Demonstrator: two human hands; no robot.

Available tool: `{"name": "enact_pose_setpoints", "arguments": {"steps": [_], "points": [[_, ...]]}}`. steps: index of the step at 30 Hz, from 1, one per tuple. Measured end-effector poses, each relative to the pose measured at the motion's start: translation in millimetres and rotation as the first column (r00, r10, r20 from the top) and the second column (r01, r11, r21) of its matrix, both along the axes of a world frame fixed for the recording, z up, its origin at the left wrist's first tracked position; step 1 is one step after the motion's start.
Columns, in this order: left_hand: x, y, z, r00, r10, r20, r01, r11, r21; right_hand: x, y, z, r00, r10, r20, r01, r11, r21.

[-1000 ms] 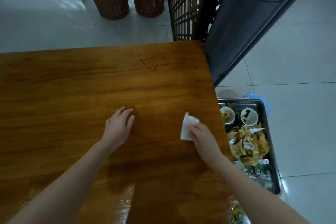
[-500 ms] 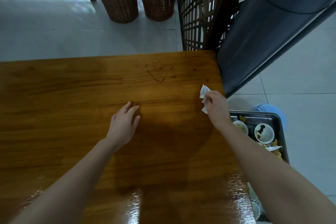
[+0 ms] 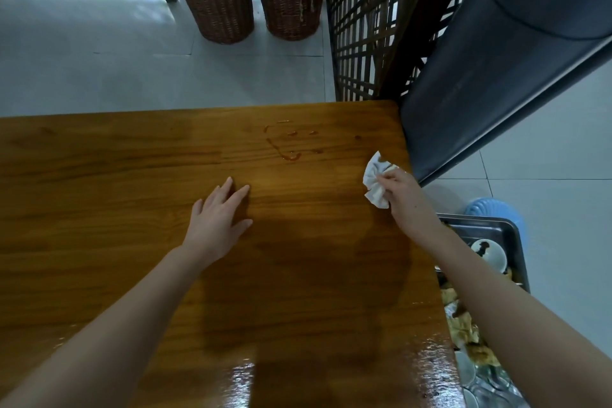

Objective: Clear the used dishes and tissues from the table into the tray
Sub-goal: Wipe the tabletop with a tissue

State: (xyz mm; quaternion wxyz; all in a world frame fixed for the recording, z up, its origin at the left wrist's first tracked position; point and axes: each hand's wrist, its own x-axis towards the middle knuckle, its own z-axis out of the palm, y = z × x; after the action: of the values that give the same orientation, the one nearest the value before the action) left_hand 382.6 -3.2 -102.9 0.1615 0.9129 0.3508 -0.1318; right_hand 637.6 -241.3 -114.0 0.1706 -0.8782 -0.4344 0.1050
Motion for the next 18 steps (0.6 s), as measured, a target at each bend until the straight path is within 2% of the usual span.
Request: {"name": "enact_pose_setpoints", "arguments": {"steps": [3, 6, 11, 16, 18], "points": [[1, 7, -1, 0.996, -0.036, -0.077, 0.038, 0.999, 0.024, 14, 11, 2, 1.000, 0.001, 0.013, -0.001, 1.000, 0.027], [2, 11, -3, 0.991, -0.067, -0.113, 0.072, 0.997, 0.037, 27, 26, 0, 0.992, -0.103, -0.072, 0.107, 0.993, 0.055], [0, 21, -3, 0.984, -0.105, -0.141, 0.100, 0.994, -0.037, 50, 58, 0, 0.954, -0.283, -0.097, 0.294, 0.945, 0.140], [3, 18, 5, 0.987, -0.093, -0.128, 0.083, 0.993, -0.082, 42, 89, -3, 0.940, -0.340, -0.029, 0.341, 0.930, 0.141], [4, 17, 10, 0.986, -0.099, -0.136, 0.087, 0.992, -0.094, 29, 102, -3, 0.957, -0.290, -0.019, 0.290, 0.948, 0.127]]}}
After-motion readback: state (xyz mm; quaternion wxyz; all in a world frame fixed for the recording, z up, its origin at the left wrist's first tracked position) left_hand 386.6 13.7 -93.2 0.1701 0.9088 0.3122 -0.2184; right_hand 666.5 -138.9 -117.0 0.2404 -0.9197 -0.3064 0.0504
